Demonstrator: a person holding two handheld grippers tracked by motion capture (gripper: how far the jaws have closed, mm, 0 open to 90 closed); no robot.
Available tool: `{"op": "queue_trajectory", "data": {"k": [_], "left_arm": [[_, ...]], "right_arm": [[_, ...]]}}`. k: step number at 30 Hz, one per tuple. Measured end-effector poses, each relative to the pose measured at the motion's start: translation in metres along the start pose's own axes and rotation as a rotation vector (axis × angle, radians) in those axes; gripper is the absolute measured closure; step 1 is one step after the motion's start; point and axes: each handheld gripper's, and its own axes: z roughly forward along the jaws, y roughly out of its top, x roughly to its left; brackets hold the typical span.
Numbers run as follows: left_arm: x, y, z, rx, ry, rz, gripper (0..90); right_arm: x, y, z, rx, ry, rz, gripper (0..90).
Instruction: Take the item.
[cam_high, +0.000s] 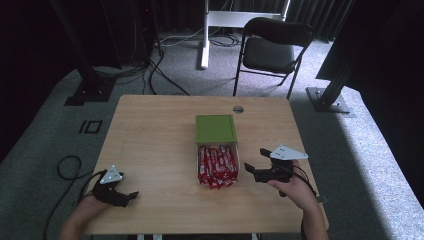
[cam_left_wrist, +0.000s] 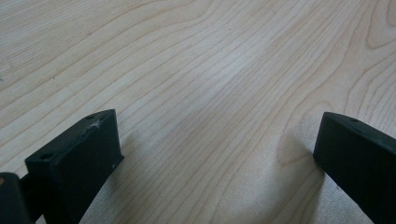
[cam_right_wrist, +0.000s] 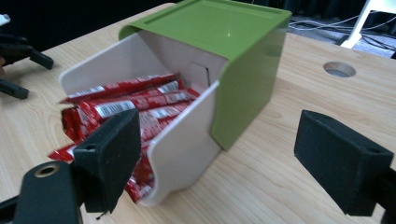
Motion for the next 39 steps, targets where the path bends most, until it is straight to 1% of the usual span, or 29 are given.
{"op": "queue_trajectory", "data": {"k": [1,5,6,8,11,13,16,20,21,23,26,28,30,32,34,36,38,39], "left_arm": [[0.0,0.0,0.0,0.0,0.0,0.0,1.5],[0.0,0.0,0.0,0.0,0.0,0.0,1.6],[0.0,0.0,0.0,0.0,0.0,0.0,1.6],[0.0,0.0,0.0,0.0,0.0,0.0,1.5],[0.0,0.0,0.0,0.0,0.0,0.0,1.6],[0.0,0.0,0.0,0.0,0.0,0.0,1.6],[0.0,0.0,0.0,0.0,0.0,0.0,1.5],[0.0,0.0,0.0,-0.001,0.0,-0.001,1.6],[0.0,0.0,0.0,0.0,0.0,0.0,1.6],[0.0,0.0,0.0,0.0,0.0,0.0,1.6],[0.0,0.0,0.0,0.0,0.0,0.0,1.6],[0.0,0.0,0.0,0.0,0.0,0.0,1.6],[0.0,0.0,0.0,0.0,0.0,0.0,1.6],[0.0,0.0,0.0,0.0,0.0,0.0,1.5],[0.0,0.0,0.0,0.0,0.001,0.0,1.6],[0.0,0.0,0.0,-0.001,0.0,0.0,1.6],[0.0,0.0,0.0,0.0,0.001,0.0,1.6],[0.0,0.0,0.0,-0.001,0.0,-0.001,1.6]], "right_arm": [[0.003,0.003,0.001,-0.001,0.002,-0.01,14.9],[0.01,0.01,0.007,0.002,0.016,-0.02,16.3],[0.012,0.012,0.009,0.006,0.022,-0.015,16.4],[0.016,0.015,0.013,0.006,0.025,-0.022,16.4],[0.022,0.019,0.019,0.007,0.042,-0.026,16.5],[0.027,0.022,0.023,0.008,0.047,-0.038,16.5],[0.033,0.026,0.029,0.014,0.055,-0.045,18.4],[0.04,0.03,0.036,0.015,0.062,-0.057,18.8],[0.044,0.032,0.039,0.016,0.062,-0.054,21.1],[0.049,0.033,0.044,0.018,0.064,-0.055,21.7],[0.055,0.035,0.05,0.019,0.075,-0.045,22.7],[0.059,0.036,0.054,0.019,0.064,-0.048,22.7],[0.062,0.037,0.058,0.014,0.067,-0.035,23.0],[0.065,0.038,0.063,0.012,0.05,-0.041,25.3],[0.067,0.039,0.067,0.002,0.045,-0.02,30.7],[0.067,0.04,0.072,0.015,0.048,0.002,34.1],[0.068,0.039,0.077,0.026,0.032,0.034,38.2],[0.068,0.038,0.078,0.06,0.022,0.055,38.6]]}}
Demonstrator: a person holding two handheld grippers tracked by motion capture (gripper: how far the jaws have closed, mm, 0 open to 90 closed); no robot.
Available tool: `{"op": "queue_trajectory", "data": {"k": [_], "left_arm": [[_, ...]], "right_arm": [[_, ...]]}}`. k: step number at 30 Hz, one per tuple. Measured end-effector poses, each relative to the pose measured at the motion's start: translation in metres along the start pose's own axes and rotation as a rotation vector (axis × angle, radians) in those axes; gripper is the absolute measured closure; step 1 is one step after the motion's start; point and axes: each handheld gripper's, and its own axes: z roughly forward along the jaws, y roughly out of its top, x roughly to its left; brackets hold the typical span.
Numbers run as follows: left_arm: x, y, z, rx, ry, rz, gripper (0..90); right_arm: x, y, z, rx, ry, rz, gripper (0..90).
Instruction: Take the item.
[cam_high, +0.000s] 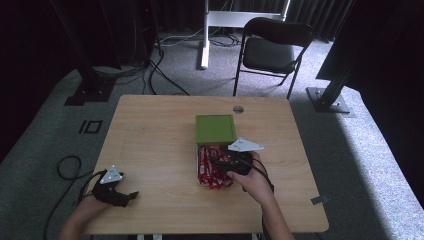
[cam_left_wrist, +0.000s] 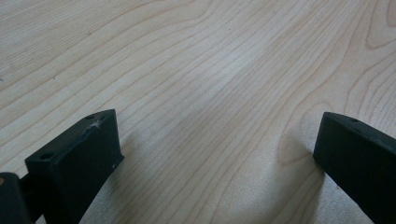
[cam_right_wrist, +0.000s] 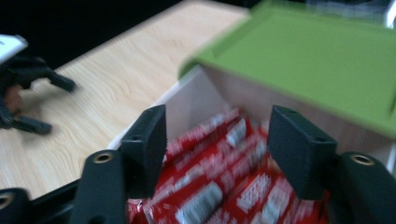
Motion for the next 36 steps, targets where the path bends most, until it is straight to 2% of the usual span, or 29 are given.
{"op": "queue_trajectory", "data": {"k": [2,5,6,8,11,16,19,24,27,28,30,31,33,36], "left_arm": [[0.0,0.0,0.0,0.0,0.0,0.001,1.6],[0.0,0.0,0.0,0.0,0.0,0.001,1.6],[0.0,0.0,0.0,0.0,0.0,0.001,1.6],[0.0,0.0,0.0,0.0,0.0,0.001,1.6],[0.0,0.0,0.0,0.0,0.0,0.0,1.6],[0.0,0.0,0.0,0.0,0.0,0.0,1.6],[0.0,0.0,0.0,0.0,0.0,0.0,1.6],[0.0,0.0,0.0,0.001,0.0,0.0,1.6],[0.0,0.0,0.0,0.0,0.0,0.0,1.6],[0.0,0.0,0.0,0.001,0.0,0.001,1.6],[0.0,0.0,0.0,0.001,0.0,0.001,1.6],[0.0,0.0,0.0,0.001,0.0,0.001,1.6],[0.0,0.0,0.0,0.0,0.0,0.0,1.6],[0.0,0.0,0.0,0.001,0.0,0.001,1.6]], "right_arm": [[0.0,-0.001,0.004,0.007,-0.012,0.012,44.8],[0.002,-0.003,0.009,0.055,-0.043,0.039,53.8],[0.003,-0.004,0.011,0.064,-0.059,0.064,56.9],[0.004,-0.005,0.014,0.073,-0.053,0.106,58.5],[0.007,-0.006,0.017,0.097,-0.077,0.128,60.9],[0.013,-0.009,0.025,0.143,-0.135,0.118,64.1],[0.016,-0.013,0.03,0.17,-0.158,0.117,62.2],[0.016,-0.015,0.036,0.179,-0.187,0.129,60.0],[0.017,-0.016,0.039,0.18,-0.202,0.12,59.4],[0.018,-0.016,0.04,0.18,-0.21,0.115,61.8],[0.018,-0.016,0.04,0.177,-0.215,0.102,76.3],[0.017,-0.016,0.04,0.179,-0.227,0.092,79.9],[0.014,-0.017,0.039,0.157,-0.221,0.116,81.8],[0.012,-0.016,0.035,0.139,-0.21,0.125,82.9]]}}
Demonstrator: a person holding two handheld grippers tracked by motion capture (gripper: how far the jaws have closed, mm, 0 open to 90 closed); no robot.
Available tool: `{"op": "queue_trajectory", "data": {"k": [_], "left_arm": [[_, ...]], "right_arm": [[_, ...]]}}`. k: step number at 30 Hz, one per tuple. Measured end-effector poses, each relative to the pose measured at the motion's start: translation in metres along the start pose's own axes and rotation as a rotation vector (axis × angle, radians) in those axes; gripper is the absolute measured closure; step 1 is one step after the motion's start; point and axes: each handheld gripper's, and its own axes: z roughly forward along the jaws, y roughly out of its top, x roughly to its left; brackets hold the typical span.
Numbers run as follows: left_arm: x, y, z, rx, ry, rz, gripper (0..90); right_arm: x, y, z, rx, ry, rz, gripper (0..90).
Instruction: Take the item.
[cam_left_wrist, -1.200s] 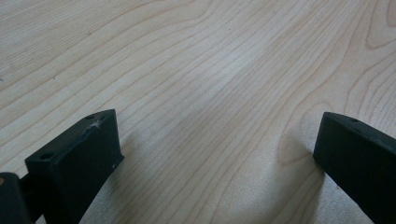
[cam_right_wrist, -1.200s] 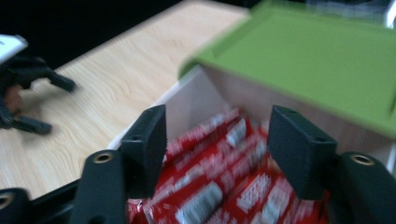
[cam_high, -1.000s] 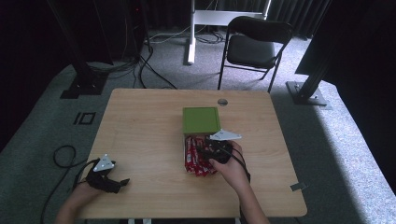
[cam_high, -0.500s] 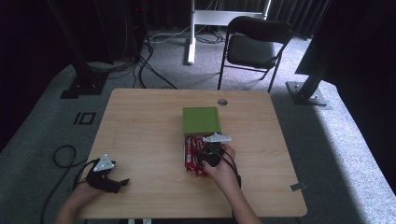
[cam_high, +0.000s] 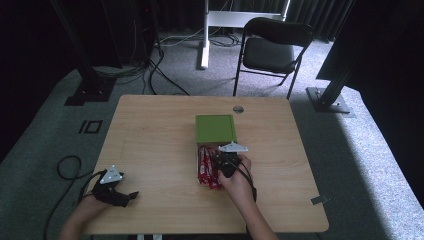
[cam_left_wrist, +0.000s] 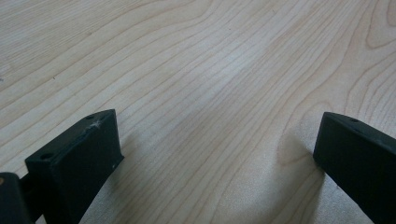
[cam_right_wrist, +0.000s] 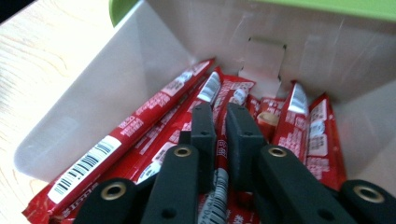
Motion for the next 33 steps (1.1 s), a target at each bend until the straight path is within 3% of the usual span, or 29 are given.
{"op": "queue_trajectory", "data": {"k": [15,32,33], "left_arm": [[0.0,0.0,0.0,-0.001,0.0,-0.001,1.6],[0.0,0.0,0.0,0.0,0.0,0.0,1.5],[0.0,0.0,0.0,-0.001,0.0,-0.001,1.6]], "right_arm": [[0.0,0.008,-0.035,-0.091,0.086,0.003,83.6],[-0.004,0.003,-0.069,-0.133,0.135,-0.009,83.6],[-0.005,0.003,-0.071,-0.133,0.157,0.002,83.5]]}}
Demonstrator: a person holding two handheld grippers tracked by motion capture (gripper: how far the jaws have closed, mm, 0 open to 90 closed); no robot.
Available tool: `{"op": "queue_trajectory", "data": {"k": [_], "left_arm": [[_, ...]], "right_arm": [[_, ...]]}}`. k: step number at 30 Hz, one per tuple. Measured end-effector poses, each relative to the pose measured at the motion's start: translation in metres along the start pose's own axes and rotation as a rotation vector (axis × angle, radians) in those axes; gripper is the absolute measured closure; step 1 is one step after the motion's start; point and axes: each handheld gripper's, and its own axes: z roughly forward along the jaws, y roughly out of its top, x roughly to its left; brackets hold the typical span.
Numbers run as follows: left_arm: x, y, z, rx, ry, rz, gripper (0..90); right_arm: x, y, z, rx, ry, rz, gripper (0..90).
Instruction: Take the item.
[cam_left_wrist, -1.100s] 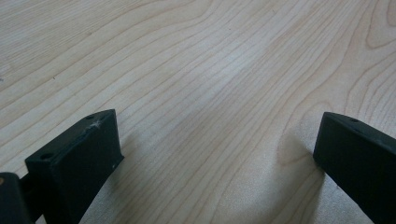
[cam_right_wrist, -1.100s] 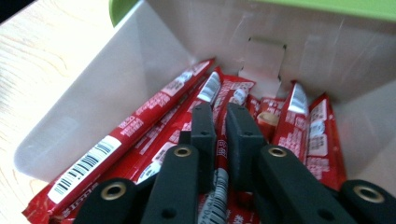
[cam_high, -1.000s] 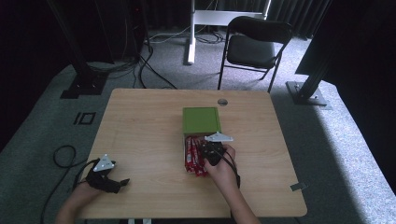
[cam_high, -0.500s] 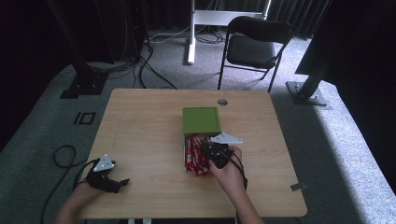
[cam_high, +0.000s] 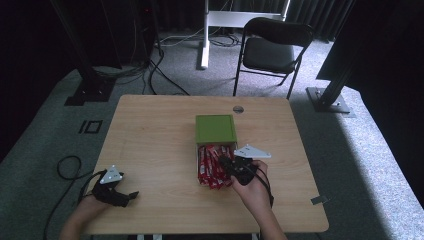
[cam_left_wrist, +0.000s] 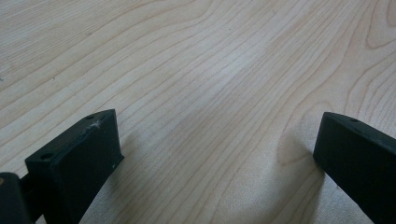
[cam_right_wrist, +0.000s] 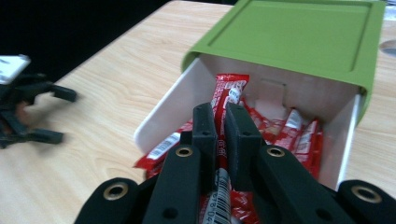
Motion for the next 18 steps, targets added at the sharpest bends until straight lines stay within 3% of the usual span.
{"op": "queue_trajectory", "data": {"k": [11,18], "left_arm": [[0.0,0.0,0.0,0.001,0.0,0.0,1.6],[0.0,0.0,0.0,0.001,0.0,0.0,1.6]], "right_arm": [[0.006,0.007,-0.029,-0.057,0.054,-0.011,83.6],[0.0,0.016,-0.041,-0.156,0.01,-0.007,83.5]]}}
